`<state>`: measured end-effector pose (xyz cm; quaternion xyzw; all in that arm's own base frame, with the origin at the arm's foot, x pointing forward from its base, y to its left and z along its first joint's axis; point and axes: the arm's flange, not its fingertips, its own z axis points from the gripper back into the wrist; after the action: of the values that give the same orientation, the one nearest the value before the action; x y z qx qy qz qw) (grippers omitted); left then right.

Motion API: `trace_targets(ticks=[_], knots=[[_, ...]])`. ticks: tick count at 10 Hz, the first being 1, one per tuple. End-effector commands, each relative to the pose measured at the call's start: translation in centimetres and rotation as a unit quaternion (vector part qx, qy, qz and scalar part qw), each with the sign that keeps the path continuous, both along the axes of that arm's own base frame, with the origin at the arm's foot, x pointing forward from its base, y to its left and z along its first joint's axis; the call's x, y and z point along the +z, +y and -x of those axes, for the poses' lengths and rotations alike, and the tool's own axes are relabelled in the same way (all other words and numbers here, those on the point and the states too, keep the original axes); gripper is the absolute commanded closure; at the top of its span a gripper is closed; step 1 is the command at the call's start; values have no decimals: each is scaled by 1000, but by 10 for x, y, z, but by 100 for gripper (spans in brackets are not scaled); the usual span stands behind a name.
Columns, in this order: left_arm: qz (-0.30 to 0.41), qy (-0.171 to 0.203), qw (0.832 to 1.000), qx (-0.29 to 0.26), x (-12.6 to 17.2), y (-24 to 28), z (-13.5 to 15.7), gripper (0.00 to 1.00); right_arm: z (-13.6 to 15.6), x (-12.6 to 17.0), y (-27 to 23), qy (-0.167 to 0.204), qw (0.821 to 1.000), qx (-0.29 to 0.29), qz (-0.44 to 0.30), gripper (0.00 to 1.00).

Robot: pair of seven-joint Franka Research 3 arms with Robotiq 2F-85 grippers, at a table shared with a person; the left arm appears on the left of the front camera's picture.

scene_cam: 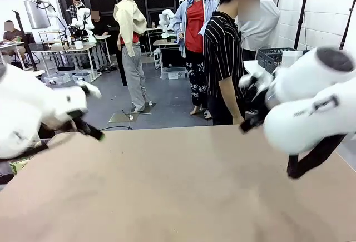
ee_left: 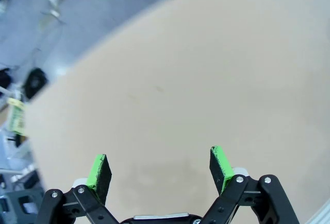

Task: Transfer purchased items from the store into the shopping bag.
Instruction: Open the Reusable shopping bag in the center of the table.

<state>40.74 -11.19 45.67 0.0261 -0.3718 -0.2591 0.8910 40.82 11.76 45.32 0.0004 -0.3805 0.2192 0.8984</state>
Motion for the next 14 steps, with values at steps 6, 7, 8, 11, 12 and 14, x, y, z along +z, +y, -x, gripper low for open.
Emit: trace_targets(ticks=[6, 7, 8, 11, 12, 14], knots=[[129, -68, 963, 227, 23, 222, 90, 0, -3, 36, -283, -23, 926, -343, -157, 0], [149, -71, 958, 234, 18, 238, 96, 0, 2, 23, -299, -9, 917, -364, -162, 0], [150, -63, 956, 245, 15, 245, 93, 0, 17, 19, -299, -3, 929, -323, -181, 0], [122, -63, 959, 247, 67, 247, 38, 0, 12, 26, -300, -18, 923, -358, -139, 0], [122, -63, 959, 247, 67, 247, 38, 0, 12, 26, -300, -18, 923, -358, -139, 0], [122, -63, 959, 247, 67, 247, 38, 0, 12, 26, -300, -18, 923, -358, -139, 0]])
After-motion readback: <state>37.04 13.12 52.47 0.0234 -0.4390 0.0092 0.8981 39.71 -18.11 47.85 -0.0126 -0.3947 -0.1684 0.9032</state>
